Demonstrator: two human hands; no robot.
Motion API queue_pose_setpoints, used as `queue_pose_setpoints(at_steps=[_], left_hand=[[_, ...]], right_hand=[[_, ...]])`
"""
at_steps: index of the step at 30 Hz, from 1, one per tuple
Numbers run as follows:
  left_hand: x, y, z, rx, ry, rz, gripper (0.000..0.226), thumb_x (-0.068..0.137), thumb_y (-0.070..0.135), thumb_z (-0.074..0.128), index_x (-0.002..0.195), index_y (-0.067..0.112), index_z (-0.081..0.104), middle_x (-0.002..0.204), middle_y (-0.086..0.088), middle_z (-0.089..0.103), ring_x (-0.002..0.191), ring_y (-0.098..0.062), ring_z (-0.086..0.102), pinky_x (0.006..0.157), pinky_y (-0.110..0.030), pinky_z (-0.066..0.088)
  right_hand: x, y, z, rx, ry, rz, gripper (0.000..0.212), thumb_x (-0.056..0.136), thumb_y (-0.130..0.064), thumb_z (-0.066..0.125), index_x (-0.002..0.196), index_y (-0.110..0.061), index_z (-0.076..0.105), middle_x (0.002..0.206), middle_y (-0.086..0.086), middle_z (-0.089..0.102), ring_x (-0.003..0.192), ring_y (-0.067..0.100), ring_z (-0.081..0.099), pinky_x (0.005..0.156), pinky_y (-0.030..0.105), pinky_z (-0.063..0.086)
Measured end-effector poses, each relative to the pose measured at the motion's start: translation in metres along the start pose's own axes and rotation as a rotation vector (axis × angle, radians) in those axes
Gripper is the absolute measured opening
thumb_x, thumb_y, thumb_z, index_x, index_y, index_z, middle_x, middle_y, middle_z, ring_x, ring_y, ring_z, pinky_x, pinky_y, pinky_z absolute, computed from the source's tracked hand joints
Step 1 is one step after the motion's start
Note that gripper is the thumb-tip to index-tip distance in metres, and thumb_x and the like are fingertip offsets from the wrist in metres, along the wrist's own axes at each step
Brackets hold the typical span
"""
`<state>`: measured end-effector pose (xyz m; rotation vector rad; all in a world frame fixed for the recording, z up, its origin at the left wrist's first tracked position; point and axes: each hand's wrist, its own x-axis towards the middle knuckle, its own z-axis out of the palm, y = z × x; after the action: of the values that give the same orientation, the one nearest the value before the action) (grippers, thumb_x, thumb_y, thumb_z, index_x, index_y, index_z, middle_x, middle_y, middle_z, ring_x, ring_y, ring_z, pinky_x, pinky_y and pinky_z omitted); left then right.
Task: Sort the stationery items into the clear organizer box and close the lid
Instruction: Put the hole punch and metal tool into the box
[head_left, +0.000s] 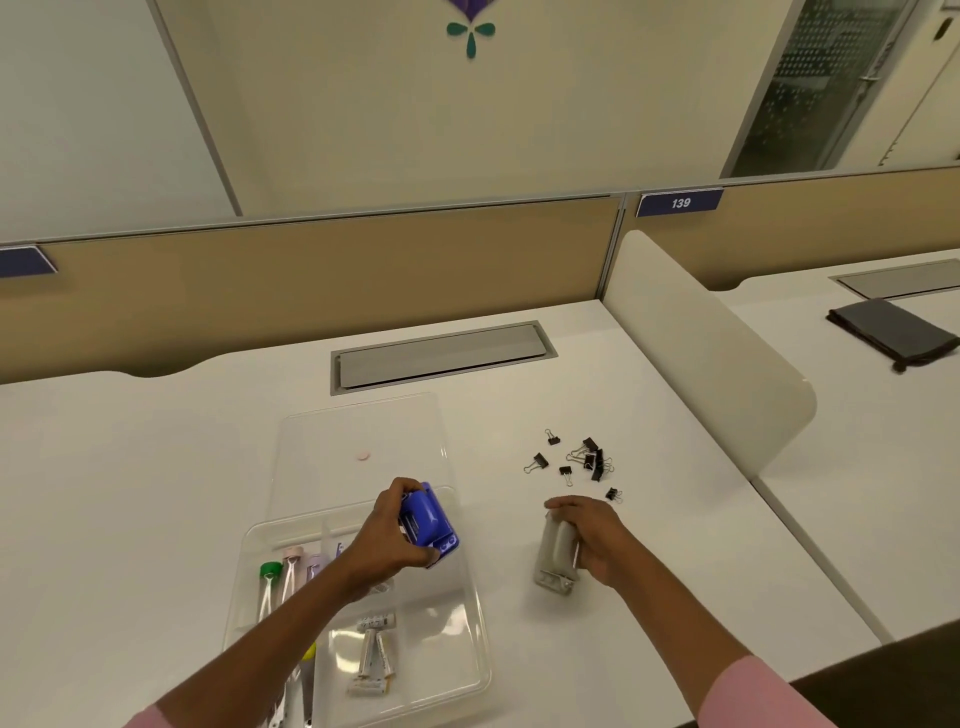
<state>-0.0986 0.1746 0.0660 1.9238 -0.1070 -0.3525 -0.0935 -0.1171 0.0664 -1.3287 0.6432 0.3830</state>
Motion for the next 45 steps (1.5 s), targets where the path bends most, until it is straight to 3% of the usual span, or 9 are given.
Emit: queue_pose_setpoints(at_steps=[7,12,21,26,29,33,36,38,45], left_hand=[[-0.001,-0.012,-0.008,0.276,0.069,0.146,0.076,0.048,0.04,0.082,0.111,0.038,0.039,0.113,0.016,0.048,0.102,-0.012,0.054,0.073,-0.012,0.05],[0.001,-0.021,-0.012,0.505,0.065,0.183,0.077,0.05,0.052,0.078,0.115,0.039,0.038,0.11,0.018,0.049,0.103,-0.008,0.049,0.088,-0.03,0.038],[0.005,-0.025,-0.017,0.756,-0.009,0.181,0.08,0.052,0.057,0.071,0.123,0.029,0.044,0.118,0.01,0.052,0.109,-0.012,0.042,0.093,-0.034,0.03],[0.008,-0.027,-0.012,0.839,-0.034,0.179,0.081,0.051,0.058,0.071,0.122,0.029,0.043,0.116,0.009,0.052,0.103,-0.013,0.039,0.087,-0.031,0.027],[0.011,-0.028,-0.011,0.841,-0.052,0.152,0.081,0.052,0.055,0.073,0.121,0.027,0.041,0.114,0.009,0.05,0.099,-0.011,0.035,0.086,-0.03,0.025],[0.014,-0.03,-0.014,0.873,-0.081,0.124,0.08,0.052,0.054,0.074,0.118,0.025,0.04,0.11,0.006,0.05,0.099,-0.015,0.039,0.086,-0.03,0.03],[0.016,-0.031,-0.014,0.854,-0.092,0.105,0.095,0.053,0.052,0.076,0.131,0.019,0.034,0.119,0.002,0.049,0.109,-0.017,0.04,0.095,-0.032,0.03],[0.016,-0.032,-0.014,0.841,-0.092,0.09,0.108,0.053,0.052,0.077,0.141,0.014,0.026,0.13,-0.001,0.045,0.121,-0.02,0.036,0.104,-0.034,0.025],[0.02,-0.034,-0.015,0.852,-0.074,0.07,0.101,0.053,0.059,0.076,0.135,0.018,0.035,0.127,0.002,0.05,0.125,-0.018,0.033,0.105,-0.035,0.022]], right_hand=[[-0.011,-0.008,0.069,0.043,-0.137,0.088,0.01,0.079,-0.007,0.071,0.087,-0.006,0.065,0.085,0.011,0.056,0.079,0.024,0.052,0.068,0.038,0.05],[-0.006,-0.004,0.108,-0.066,-0.12,0.038,0.009,0.08,-0.007,0.071,0.086,-0.004,0.064,0.084,0.012,0.06,0.077,0.023,0.055,0.069,0.037,0.05],[0.013,0.006,0.139,-0.276,-0.042,-0.094,0.019,0.087,-0.023,0.067,0.081,-0.008,0.058,0.079,0.008,0.06,0.07,0.02,0.057,0.059,0.028,0.047],[0.016,0.006,0.154,-0.435,-0.011,-0.138,0.021,0.089,-0.016,0.057,0.069,-0.014,0.051,0.08,0.006,0.058,0.075,0.023,0.056,0.067,0.033,0.048],[0.013,0.004,0.161,-0.546,-0.02,-0.184,0.011,0.089,-0.011,0.048,0.081,-0.019,0.049,0.092,0.002,0.057,0.088,0.022,0.057,0.078,0.036,0.05],[0.013,0.008,0.162,-0.626,-0.104,-0.241,0.004,0.089,-0.016,0.05,0.09,-0.019,0.052,0.098,0.001,0.057,0.087,0.019,0.056,0.074,0.032,0.049],[0.013,0.015,0.163,-0.671,-0.189,-0.273,0.029,0.084,-0.024,0.06,0.111,-0.016,0.055,0.111,0.001,0.054,0.099,0.018,0.057,0.075,0.026,0.049],[0.013,0.021,0.163,-0.763,-0.212,-0.33,0.043,0.076,-0.028,0.067,0.116,-0.019,0.055,0.119,0.002,0.051,0.111,0.02,0.053,0.088,0.031,0.051],[0.007,0.04,0.154,-0.916,-0.254,-0.573,0.048,0.082,-0.006,0.061,0.125,-0.009,0.042,0.131,0.007,0.042,0.125,0.02,0.037,0.101,0.024,0.036]])
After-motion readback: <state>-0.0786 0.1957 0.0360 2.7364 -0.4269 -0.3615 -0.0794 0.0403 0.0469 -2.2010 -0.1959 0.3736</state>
